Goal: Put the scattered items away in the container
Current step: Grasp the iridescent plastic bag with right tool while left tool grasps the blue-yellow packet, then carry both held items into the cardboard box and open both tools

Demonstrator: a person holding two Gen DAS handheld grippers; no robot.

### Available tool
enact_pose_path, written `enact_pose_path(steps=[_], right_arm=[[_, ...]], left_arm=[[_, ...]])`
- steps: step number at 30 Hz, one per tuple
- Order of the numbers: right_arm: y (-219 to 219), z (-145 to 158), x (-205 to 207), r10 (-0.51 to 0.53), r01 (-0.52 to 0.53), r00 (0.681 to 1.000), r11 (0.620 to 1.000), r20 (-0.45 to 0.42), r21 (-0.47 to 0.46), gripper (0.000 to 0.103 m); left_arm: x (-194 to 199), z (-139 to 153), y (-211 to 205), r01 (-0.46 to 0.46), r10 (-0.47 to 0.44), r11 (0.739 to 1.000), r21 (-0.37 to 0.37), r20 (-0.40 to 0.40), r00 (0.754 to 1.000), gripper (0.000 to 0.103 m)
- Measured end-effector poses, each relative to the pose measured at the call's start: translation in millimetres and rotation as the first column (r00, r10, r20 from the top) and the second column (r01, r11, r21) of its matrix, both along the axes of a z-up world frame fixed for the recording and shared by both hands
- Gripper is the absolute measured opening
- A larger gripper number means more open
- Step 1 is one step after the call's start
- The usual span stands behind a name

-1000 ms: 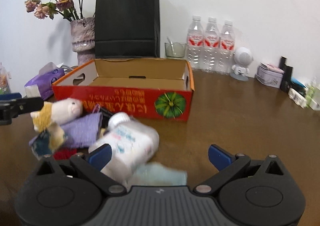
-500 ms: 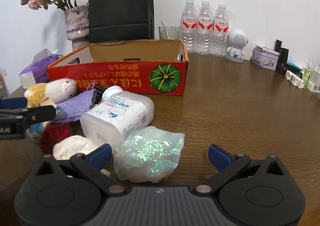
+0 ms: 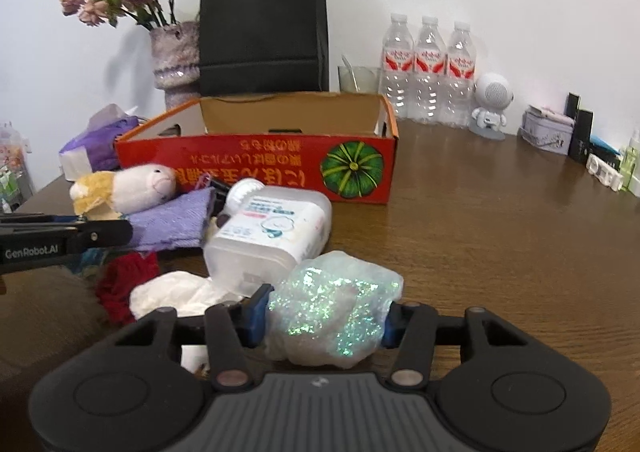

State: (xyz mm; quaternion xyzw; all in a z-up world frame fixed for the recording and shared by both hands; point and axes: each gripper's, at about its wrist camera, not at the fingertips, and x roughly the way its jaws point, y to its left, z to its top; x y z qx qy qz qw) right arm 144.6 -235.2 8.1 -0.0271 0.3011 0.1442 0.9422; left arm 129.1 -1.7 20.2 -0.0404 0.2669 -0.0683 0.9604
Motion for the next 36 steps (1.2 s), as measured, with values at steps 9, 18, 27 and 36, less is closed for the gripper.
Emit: enact_pose_path(steps=[9,18,27,36], right_arm=[[-1,6,-5,-0.002,0.002,1.000,1.000,0.022,0.020,0.050],[1,22,-8,0.001,-0.003,0.998,0.999,0.066,0.041,0.050],[23,62,23,0.028,-0.041,0.987,0.996,0.160,0.076,0.050],[52,89,82,0.034,-0.061,0.981,0.989,0.193,0.133,0.050]], left_arm=[[-7,5,2,0.000,0.001,1.000,-0.012,0.017,1.000,0.029],[-8,22,7,0.004,-0.002,1.000,-0.024,0.064,0.998,0.029],[23,58,8,0.005,0.004,0.999,-0.054,0.152,0.988,0.029],[75,82,18,-0.018,0.047,0.989,-0.150,0.191,0.980,0.029]])
